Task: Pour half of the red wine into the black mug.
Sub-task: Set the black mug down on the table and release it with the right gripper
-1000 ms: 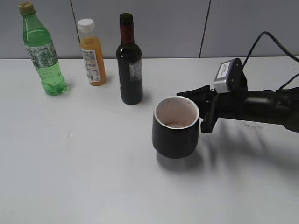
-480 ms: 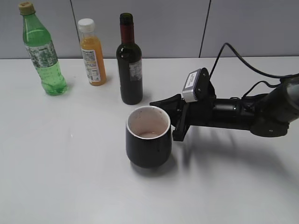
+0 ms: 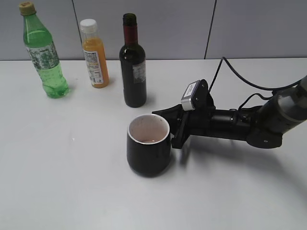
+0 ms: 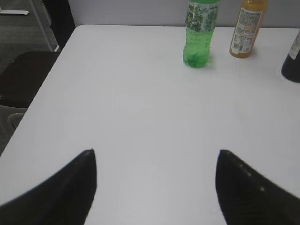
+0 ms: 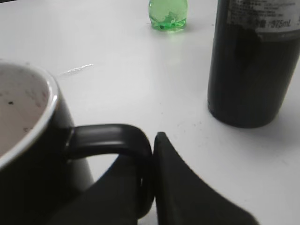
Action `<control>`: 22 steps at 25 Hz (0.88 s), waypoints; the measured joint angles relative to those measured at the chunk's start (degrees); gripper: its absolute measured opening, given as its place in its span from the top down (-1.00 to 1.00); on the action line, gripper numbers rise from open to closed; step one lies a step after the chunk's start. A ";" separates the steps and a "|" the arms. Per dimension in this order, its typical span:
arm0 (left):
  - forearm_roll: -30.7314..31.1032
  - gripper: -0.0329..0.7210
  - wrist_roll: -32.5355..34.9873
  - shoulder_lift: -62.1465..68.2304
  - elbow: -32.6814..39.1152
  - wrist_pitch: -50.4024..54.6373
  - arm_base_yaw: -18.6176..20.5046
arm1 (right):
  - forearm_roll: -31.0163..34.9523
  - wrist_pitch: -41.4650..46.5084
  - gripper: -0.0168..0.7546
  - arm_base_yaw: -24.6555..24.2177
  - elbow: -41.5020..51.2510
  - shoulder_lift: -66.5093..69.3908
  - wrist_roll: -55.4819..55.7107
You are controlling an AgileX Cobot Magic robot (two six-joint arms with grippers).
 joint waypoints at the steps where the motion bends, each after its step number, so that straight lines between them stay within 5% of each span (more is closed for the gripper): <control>1: 0.00 -0.65 0.00 0.00 0.00 0.00 0.00 | 0.00 0.01 0.83 0.00 0.00 0.00 0.00; 10: 0.00 -0.65 0.00 0.00 0.00 0.00 0.00 | -3.22 -1.94 0.64 -2.94 -0.12 0.00 -0.36; 17: 0.00 -0.65 0.00 0.00 0.00 0.00 0.00 | -6.34 -2.30 0.24 -7.33 2.40 -1.08 -0.31; 22: 0.00 -0.65 0.00 0.00 0.00 0.00 0.00 | -11.38 -2.36 0.14 -12.24 4.79 -3.32 -0.31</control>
